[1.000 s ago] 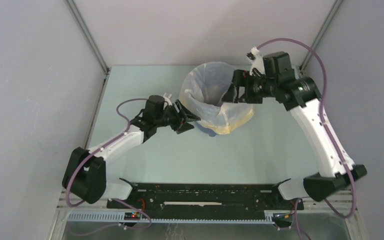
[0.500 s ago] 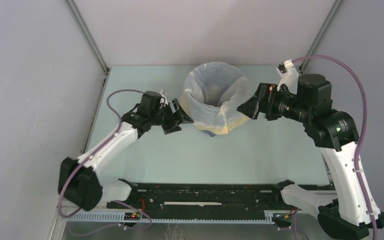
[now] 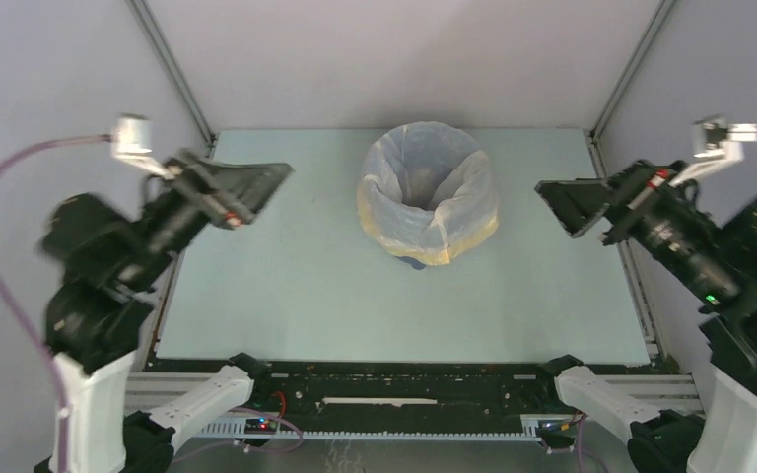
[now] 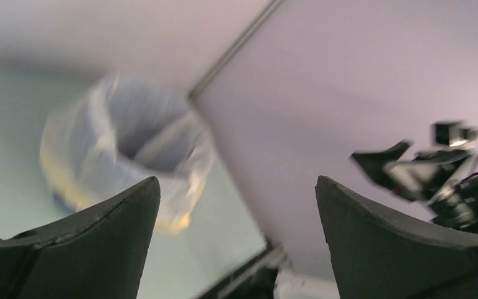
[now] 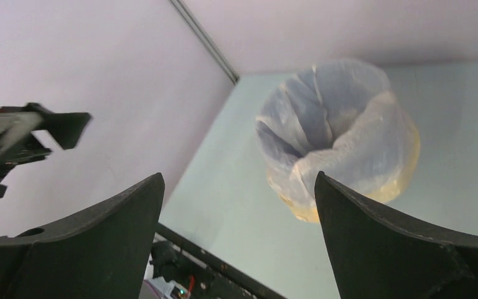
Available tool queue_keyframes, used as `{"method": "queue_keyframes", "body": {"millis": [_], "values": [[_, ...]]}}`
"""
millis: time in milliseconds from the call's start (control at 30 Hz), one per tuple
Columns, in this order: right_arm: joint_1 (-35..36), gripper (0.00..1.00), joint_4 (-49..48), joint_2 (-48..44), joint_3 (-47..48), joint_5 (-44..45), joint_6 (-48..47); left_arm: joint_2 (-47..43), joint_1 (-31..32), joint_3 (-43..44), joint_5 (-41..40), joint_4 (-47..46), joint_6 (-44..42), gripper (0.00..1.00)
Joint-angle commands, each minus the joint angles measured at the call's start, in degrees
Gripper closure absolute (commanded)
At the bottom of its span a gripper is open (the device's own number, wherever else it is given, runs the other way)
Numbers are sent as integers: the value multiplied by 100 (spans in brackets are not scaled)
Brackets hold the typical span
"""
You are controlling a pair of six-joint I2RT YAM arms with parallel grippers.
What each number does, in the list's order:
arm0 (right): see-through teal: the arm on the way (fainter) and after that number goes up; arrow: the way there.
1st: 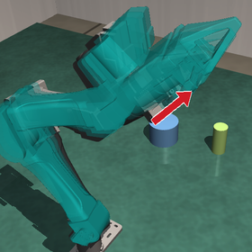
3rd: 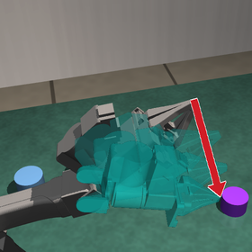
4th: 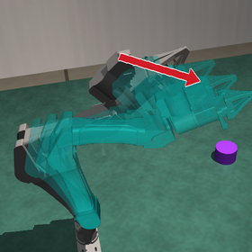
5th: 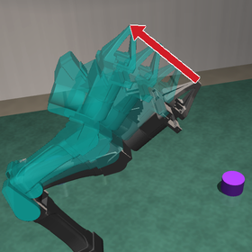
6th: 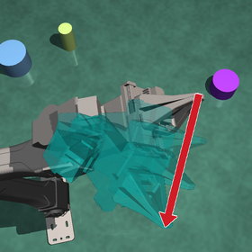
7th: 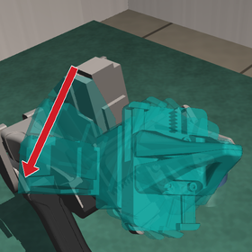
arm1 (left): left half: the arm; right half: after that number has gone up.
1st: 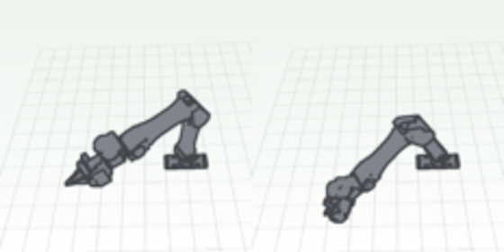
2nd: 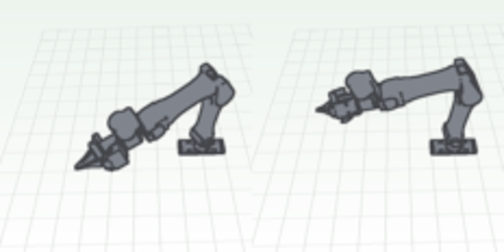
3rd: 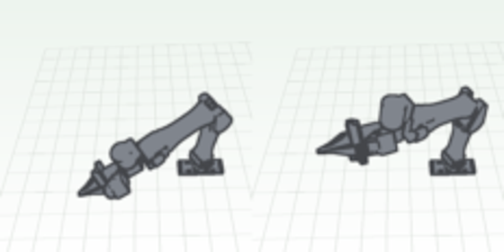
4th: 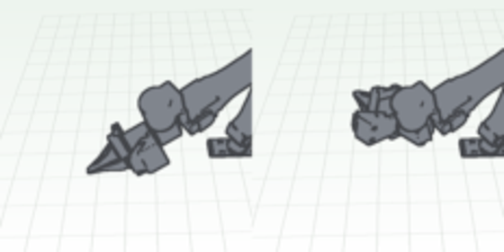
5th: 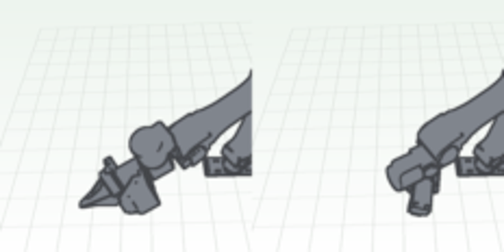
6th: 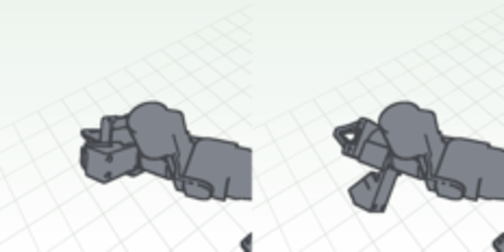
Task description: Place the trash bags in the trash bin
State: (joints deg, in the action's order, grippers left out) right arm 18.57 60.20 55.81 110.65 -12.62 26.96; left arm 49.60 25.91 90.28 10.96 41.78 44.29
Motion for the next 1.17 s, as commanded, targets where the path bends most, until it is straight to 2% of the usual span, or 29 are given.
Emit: {"method": "queue_keyframes", "body": {"millis": [0, 133, 300, 1133], "values": [[-20, 0, 31, 172, 758, 320, 86, 129, -14, 1754, -603, 207, -731, 0], [-23, 0, 124, 356, 1336, 405, 72, 86, -16, 2453, -1064, 138, -973, 0], [-20, 0, 318, 464, 1687, 522, 158, -134, -16, 2468, -1529, -64, -1228, 0], [-26, 0, 259, 318, 1379, 477, 128, -249, -16, 2231, -1766, 186, -1259, 0]]}}
